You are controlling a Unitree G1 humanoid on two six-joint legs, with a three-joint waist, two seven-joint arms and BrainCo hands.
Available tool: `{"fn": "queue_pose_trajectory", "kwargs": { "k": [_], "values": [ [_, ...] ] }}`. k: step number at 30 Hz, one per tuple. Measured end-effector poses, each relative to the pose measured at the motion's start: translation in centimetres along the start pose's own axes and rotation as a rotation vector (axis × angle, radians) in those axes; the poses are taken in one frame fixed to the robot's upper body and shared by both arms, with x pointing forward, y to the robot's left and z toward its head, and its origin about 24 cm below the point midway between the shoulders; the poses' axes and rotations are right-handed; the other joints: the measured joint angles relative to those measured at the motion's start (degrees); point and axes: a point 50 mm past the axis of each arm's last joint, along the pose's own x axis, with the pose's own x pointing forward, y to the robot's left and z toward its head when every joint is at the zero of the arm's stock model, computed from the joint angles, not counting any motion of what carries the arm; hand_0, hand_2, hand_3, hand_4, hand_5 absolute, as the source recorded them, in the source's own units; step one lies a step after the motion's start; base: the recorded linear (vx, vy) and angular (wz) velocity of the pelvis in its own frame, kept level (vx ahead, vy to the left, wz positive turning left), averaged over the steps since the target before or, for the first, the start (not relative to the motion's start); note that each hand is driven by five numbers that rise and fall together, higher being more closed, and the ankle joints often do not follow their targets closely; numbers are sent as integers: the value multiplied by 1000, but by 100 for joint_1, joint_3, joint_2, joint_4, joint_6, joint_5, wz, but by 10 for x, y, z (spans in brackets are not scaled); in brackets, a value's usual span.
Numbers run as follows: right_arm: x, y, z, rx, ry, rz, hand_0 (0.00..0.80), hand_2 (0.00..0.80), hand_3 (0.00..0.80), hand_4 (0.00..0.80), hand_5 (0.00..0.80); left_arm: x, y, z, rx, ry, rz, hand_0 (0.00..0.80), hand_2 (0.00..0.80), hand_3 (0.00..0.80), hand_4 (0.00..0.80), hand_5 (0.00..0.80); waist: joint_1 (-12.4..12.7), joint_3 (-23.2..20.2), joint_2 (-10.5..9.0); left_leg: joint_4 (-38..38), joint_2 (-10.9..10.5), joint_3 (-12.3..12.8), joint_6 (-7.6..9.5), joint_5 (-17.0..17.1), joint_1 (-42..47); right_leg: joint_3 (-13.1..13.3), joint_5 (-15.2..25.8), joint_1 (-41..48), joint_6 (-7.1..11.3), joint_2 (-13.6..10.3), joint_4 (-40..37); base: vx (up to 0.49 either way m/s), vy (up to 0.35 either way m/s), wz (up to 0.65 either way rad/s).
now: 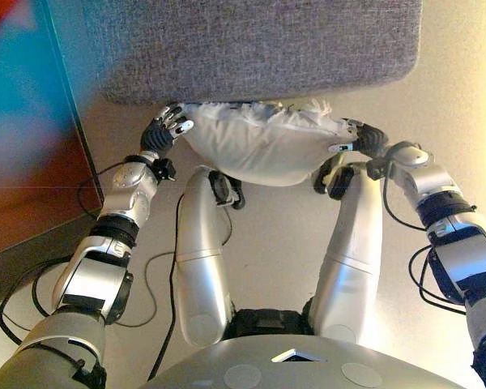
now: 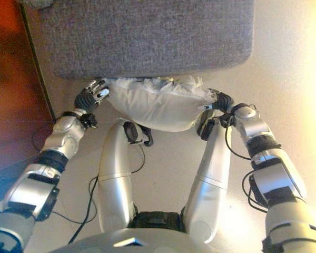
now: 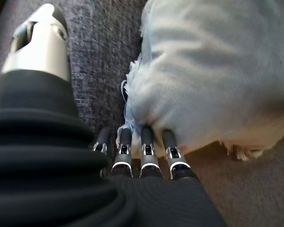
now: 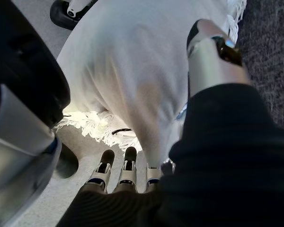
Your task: Pick up the cushion and take it to the sofa
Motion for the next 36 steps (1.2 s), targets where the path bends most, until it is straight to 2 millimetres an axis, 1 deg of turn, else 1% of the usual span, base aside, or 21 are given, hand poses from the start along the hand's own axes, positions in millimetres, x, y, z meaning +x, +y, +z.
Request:
{"fn": "queue_pose_trajectory", "kwargs": {
  "k": [4, 7, 14, 19, 21, 22, 23, 25, 26, 28, 29, 31, 36],
  "values": [
    [1, -4, 13, -32, -18, -5, 0, 0, 0, 0, 0, 4, 3, 4, 5, 2, 34, 0, 0, 0, 0, 0, -1, 0, 0, 75, 12, -28, -6, -6, -177, 34, 0, -167, 0, 46, 68, 0, 0, 0],
    [3, -2, 17, -68, -16, 5, 0, 0, 0, 0, 0, 5, 5, 6, 10, 0, 72, 0, 0, 0, 0, 0, 3, 0, 0, 84, 12, -29, -7, -8, -247, 39, -4, -245, -5, 46, 89, 0, 0, 0],
    [4, -3, 21, -77, -24, -32, 0, 0, 0, 0, 0, 3, 16, 13, -4, -76, 248, 0, 0, 0, 0, 0, 11, 0, 0, 146, 11, -56, -17, -14, -437, 50, -46, -448, -41, 46, 196, -8, -44, 1],
    [6, 0, 22, -70, -33, -61, 0, 0, 0, 0, 0, -6, 18, 1, -53, -113, 348, 0, 0, 0, 0, 0, 25, 0, 0, 87, -26, -69, -20, -15, -469, 45, -74, -481, -38, 34, 177, -7, -55, 2],
    [7, 4, 22, -65, -36, -62, 0, 0, 0, 0, 0, -12, 20, -10, -81, -105, 414, 0, 0, 0, 0, 0, 57, 0, 0, 62, -35, -78, -29, -19, -471, 40, -103, -481, -34, 35, 173, -7, -71, 3],
    [7, 4, 21, -64, -36, -66, 0, 0, 0, 0, 0, -14, 20, -17, -92, -91, 452, 0, 0, 0, 0, 0, 111, 0, 0, 59, -36, -93, -49, -31, -475, 26, -115, -481, -44, 37, 174, -1, -90, 2],
    [7, 4, 19, -63, -32, -69, 0, 0, 0, 0, 0, -17, 20, -22, -93, -76, 479, 0, 0, 0, 0, 0, 164, 0, 0, 59, -41, -113, -59, -36, -488, 8, -128, -481, -65, 34, 181, 4, -84, 6],
    [7, 5, 22, -66, -44, -75, 0, 0, 0, 0, 0, -21, 21, -31, -68, -48, 517, 0, 0, 0, 0, 0, 193, 0, 0, 68, -53, -177, -65, -34, -540, -31, -182, -482, -70, 22, 222, 8, -60, 13],
    [7, 5, 24, -67, -51, -78, 0, 0, 0, 0, 0, -21, 21, -32, -58, -37, 522, 0, 0, 0, 0, 0, 182, 1, -1, 85, -56, -203, -69, -34, -559, -47, -205, -483, -70, 31, 245, 7, -29, 10],
    [7, 5, 27, -69, -57, -80, 0, 0, 0, 0, 0, -21, 21, -37, -55, 1, 531, 0, 0, 0, 0, 0, 255, 1, -1, 112, -53, -213, -90, -47, -563, -50, -224, -483, -70, 33, 271, 2, -8, 2],
    [7, 4, 27, -69, -59, -80, 0, 0, 0, 0, 0, -19, 21, -36, -54, 10, 528, 0, 0, 0, 0, 0, 291, 1, -1, 126, -48, -214, -95, -52, -563, -50, -225, -483, -71, 33, 278, 0, 0, 0],
    [7, 4, 28, -68, -59, -79, 0, 0, 0, 0, 0, -13, 18, -31, -52, 20, 485, 0, 0, 0, 0, 0, 305, 1, -2, 148, -48, -220, -94, -55, -573, -50, -225, -483, -71, 30, 290, 0, 0, 0],
    [8, 4, 34, -67, -61, -68, 0, 0, 0, 0, 0, 2, 6, -16, -22, 27, 373, 0, 0, 0, 0, 0, 248, 1, -2, 222, -50, -270, -89, -56, -656, -52, -223, -512, -65, 38, 316, 6, 22, 1]
  ]
}}
